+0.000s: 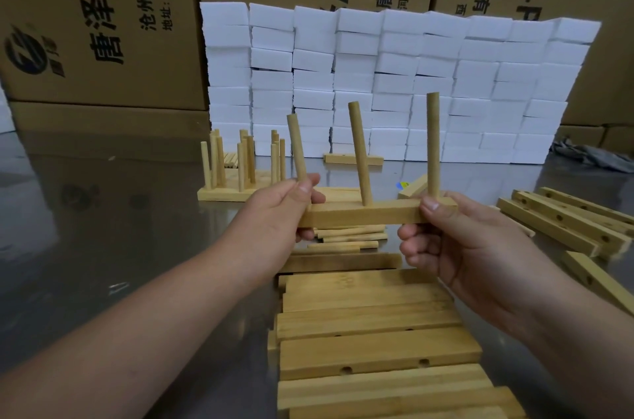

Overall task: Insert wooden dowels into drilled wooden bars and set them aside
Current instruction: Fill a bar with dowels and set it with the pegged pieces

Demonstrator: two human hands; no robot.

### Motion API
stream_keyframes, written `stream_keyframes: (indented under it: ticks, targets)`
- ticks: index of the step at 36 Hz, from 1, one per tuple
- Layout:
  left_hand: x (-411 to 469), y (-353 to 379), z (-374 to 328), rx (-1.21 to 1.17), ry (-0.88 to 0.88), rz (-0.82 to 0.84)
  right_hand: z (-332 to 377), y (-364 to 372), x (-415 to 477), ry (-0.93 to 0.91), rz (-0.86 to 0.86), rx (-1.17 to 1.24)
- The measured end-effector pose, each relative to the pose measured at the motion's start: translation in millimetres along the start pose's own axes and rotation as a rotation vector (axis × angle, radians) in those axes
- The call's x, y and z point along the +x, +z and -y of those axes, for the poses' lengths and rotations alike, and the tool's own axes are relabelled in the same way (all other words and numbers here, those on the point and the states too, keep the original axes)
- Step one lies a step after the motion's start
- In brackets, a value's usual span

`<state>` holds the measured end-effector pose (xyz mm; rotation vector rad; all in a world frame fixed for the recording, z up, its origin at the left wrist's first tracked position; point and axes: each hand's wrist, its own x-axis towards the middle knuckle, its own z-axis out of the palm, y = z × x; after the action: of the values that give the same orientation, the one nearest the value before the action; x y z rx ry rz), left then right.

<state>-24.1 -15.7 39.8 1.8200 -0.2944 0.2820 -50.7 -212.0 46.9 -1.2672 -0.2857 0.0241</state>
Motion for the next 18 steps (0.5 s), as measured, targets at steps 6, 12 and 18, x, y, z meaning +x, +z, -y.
stream_keyframes:
  ticks: [6,12,18]
  targets:
    - [1.5,0.6,1.2,0.004,0.038,-0.136,0.8,-0.6,0.2,-0.003,0.01,-0.018]
    - [1.7,-0.6,2.4,0.064,0.063,-0.179,0.2,-3.0,0.1,0.009,0.02,-0.011]
    - [2.2,-2.4,1.3,0.028,0.08,-0.129,-0.2,-2.7,1.1,0.012,-0.009,0.022]
